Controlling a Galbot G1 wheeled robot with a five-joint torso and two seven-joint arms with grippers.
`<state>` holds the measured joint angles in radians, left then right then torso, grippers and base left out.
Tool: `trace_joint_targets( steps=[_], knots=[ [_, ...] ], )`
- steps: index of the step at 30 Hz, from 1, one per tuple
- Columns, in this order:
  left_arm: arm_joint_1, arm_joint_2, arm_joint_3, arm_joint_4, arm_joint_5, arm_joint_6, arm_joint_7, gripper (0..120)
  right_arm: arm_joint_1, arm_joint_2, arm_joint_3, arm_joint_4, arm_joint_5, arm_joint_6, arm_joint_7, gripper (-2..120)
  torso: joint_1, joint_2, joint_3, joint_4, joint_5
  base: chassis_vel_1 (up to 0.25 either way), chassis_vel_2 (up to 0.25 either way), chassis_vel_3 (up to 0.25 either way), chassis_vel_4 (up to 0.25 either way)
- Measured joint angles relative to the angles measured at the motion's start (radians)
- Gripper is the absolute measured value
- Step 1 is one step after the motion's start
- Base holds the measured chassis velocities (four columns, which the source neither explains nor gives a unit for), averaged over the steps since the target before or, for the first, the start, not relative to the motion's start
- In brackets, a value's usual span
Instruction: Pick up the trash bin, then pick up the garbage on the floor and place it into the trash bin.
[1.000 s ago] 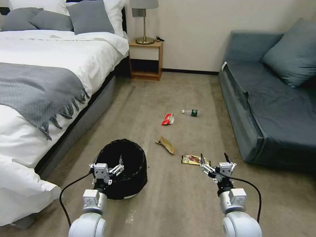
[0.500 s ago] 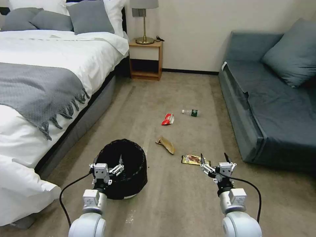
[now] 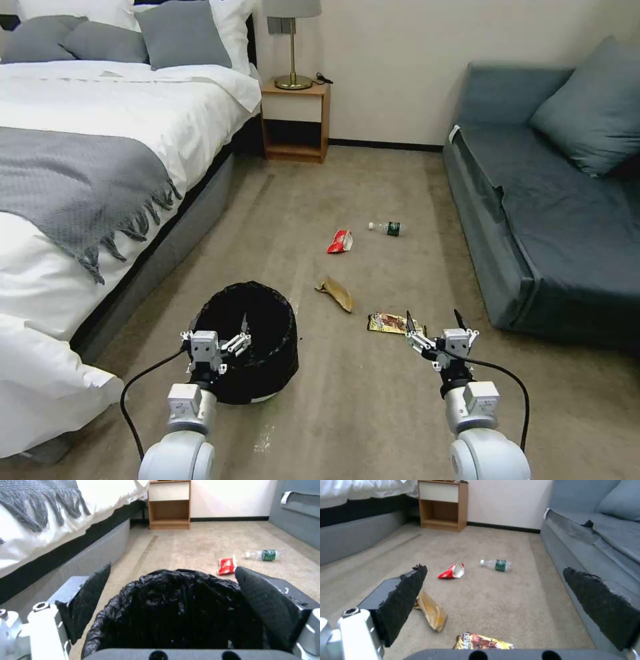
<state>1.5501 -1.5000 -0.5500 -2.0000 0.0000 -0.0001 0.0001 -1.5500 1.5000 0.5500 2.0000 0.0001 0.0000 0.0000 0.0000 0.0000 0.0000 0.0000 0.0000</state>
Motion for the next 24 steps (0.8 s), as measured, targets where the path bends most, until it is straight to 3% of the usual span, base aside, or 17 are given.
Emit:
trace_joint_targets(
  steps=[12, 16, 18, 20, 24],
  knots=[
    [0.000, 0.000, 0.000, 0.000, 0.000, 0.000, 0.000, 100, 0.000, 0.000, 0.001, 0.000, 0.001, -0.001, 0.000, 100, 0.000, 0.000, 0.000, 0.0000, 0.0000, 0.000, 0.000, 0.000, 0.000],
    [-0.001, 0.000, 0.000, 0.000, 0.000, 0.000, 0.000, 100, -0.005, 0.003, 0.023, 0.032, 0.033, -0.046, 0.023, 100, 0.000, 0.000, 0.000, 0.0001, 0.0002, 0.000, 0.000, 0.000, 0.000],
    [-0.049, 0.012, 0.009, 0.005, -0.035, 0.044, -0.019, 100, -0.018, 0.010, 0.073, 0.103, 0.103, -0.143, 0.076, 100, 0.000, 0.000, 0.000, 0.0001, 0.0000, 0.000, 0.000, 0.000, 0.000],
    [-0.072, 0.018, 0.014, 0.007, -0.052, 0.066, -0.028, 100, -0.022, 0.012, 0.088, 0.124, 0.124, -0.172, 0.092, 100, 0.000, 0.000, 0.000, -0.0001, -0.0001, 0.000, 0.000, 0.000, 0.000],
    [-0.204, 0.052, 0.041, 0.022, -0.150, 0.192, -0.081, 100, -0.040, 0.022, 0.157, 0.223, 0.221, -0.310, 0.166, 100, 0.000, 0.000, 0.000, -0.0001, 0.0000, 0.000, 0.000, 0.000, 0.000]
  ],
)
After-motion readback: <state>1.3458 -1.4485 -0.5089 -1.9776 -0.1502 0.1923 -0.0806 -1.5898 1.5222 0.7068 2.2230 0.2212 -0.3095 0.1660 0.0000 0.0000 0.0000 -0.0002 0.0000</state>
